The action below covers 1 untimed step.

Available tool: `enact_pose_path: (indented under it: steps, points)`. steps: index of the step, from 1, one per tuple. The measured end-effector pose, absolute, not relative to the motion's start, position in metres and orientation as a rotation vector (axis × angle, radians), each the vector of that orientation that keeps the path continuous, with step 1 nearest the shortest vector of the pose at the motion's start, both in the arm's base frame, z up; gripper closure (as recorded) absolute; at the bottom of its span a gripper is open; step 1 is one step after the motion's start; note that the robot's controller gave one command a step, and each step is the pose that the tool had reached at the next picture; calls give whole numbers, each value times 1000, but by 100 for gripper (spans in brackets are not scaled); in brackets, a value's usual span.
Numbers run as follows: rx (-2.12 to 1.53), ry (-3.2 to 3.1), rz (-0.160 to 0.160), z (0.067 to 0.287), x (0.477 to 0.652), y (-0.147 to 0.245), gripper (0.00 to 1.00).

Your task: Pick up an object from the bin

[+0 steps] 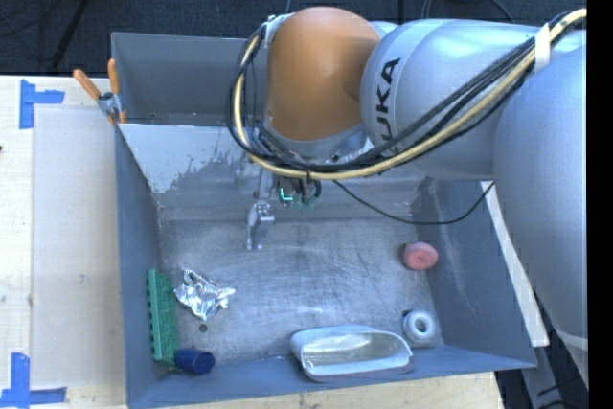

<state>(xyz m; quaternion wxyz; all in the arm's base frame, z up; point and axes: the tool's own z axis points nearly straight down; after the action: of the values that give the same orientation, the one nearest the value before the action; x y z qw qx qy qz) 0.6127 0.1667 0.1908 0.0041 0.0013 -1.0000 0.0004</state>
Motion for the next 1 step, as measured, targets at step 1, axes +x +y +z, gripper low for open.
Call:
enact_pose_path:
  steps: [1]
  points:
    - [459, -3100, 1, 82, 559, 163, 0]
